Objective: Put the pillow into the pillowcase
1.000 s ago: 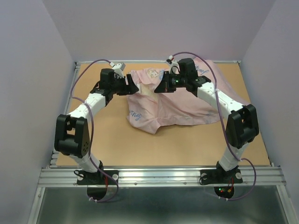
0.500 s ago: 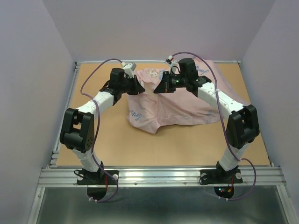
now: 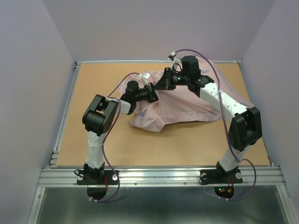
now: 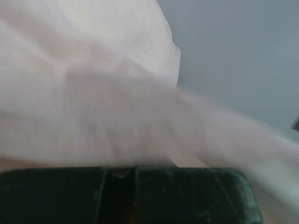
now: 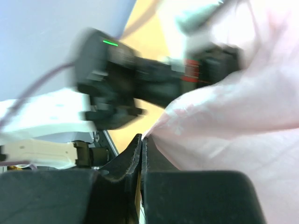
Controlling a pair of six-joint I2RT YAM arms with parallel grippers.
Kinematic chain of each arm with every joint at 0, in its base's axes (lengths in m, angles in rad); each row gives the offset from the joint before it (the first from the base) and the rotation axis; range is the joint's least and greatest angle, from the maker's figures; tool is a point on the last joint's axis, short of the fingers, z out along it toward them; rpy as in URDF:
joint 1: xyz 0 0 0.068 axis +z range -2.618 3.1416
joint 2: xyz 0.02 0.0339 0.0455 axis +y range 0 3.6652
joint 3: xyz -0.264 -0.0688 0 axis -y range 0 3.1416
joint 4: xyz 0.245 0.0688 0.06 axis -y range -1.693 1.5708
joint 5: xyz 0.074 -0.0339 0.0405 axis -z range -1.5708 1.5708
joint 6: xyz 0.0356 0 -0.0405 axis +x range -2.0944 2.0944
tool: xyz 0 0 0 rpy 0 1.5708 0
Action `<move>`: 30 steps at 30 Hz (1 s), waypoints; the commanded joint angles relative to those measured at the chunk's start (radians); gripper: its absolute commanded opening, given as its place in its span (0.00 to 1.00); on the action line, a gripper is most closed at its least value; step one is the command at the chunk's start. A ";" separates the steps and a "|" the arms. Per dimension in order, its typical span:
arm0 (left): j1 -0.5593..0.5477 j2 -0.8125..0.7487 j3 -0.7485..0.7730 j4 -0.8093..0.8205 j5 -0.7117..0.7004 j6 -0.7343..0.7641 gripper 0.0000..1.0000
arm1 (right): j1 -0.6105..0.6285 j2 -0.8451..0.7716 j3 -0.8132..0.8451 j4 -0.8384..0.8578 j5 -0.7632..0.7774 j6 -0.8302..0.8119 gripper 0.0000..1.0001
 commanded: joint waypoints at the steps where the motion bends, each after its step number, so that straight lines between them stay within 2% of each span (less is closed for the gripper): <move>1: -0.027 0.115 0.061 0.378 0.056 -0.250 0.00 | 0.006 -0.085 -0.025 0.145 -0.008 0.062 0.00; 2: -0.024 0.136 0.086 0.357 0.052 -0.233 0.00 | 0.007 -0.084 -0.032 0.148 -0.012 0.071 0.01; 4: -0.017 0.161 0.143 0.257 0.019 -0.119 0.10 | 0.007 -0.078 -0.050 0.157 -0.017 0.102 0.01; 5: -0.008 0.161 0.160 0.124 0.011 -0.066 0.16 | 0.009 -0.069 -0.052 0.159 -0.018 0.105 0.01; 6: -0.001 0.154 0.186 0.053 0.005 -0.017 0.30 | 0.009 -0.064 -0.050 0.165 -0.014 0.108 0.01; 7: 0.006 0.140 0.183 0.004 0.006 0.033 0.34 | 0.009 -0.058 -0.047 0.165 -0.008 0.111 0.01; 9: 0.032 0.054 0.154 -0.099 0.026 0.150 0.41 | 0.009 -0.044 -0.030 0.166 0.003 0.107 0.01; 10: 0.043 -0.030 0.116 -0.151 0.046 0.196 0.49 | 0.007 -0.039 -0.027 0.165 0.024 0.096 0.01; 11: 0.057 -0.081 0.090 -0.253 0.051 0.240 0.53 | 0.009 -0.033 -0.023 0.165 0.040 0.091 0.01; 12: 0.069 -0.133 0.057 -0.304 0.054 0.344 0.56 | 0.009 -0.027 -0.019 0.166 0.052 0.088 0.01; 13: 0.100 -0.243 -0.011 -0.353 0.052 0.391 0.62 | 0.009 -0.006 -0.001 0.166 0.069 0.087 0.01; 15: 0.152 -0.345 -0.091 -0.523 0.051 0.524 0.69 | 0.007 0.040 0.043 0.171 0.083 0.093 0.01; 17: 0.179 -0.461 -0.110 -0.674 0.039 0.635 0.70 | 0.007 0.073 0.079 0.178 0.104 0.107 0.01; 18: 0.196 -0.491 -0.115 -0.816 0.025 0.729 0.70 | 0.007 0.094 0.094 0.201 0.113 0.120 0.01; 20: 0.256 -0.576 -0.122 -0.953 0.006 0.787 0.70 | 0.007 0.161 0.164 0.215 0.118 0.133 0.00; 23: 0.360 -0.681 -0.132 -1.007 -0.053 0.857 0.71 | 0.009 0.268 0.284 0.243 0.124 0.149 0.01; 27: 0.384 -0.774 -0.090 -1.084 -0.187 1.024 0.72 | 0.024 0.414 0.462 0.261 0.139 0.140 0.01; 29: 0.382 -0.820 -0.107 -1.090 -0.230 1.086 0.77 | 0.038 0.456 0.523 0.267 0.140 0.081 0.01; 30: 0.381 -0.836 -0.128 -1.098 -0.260 1.138 0.92 | 0.055 0.480 0.563 0.260 0.141 -0.027 0.09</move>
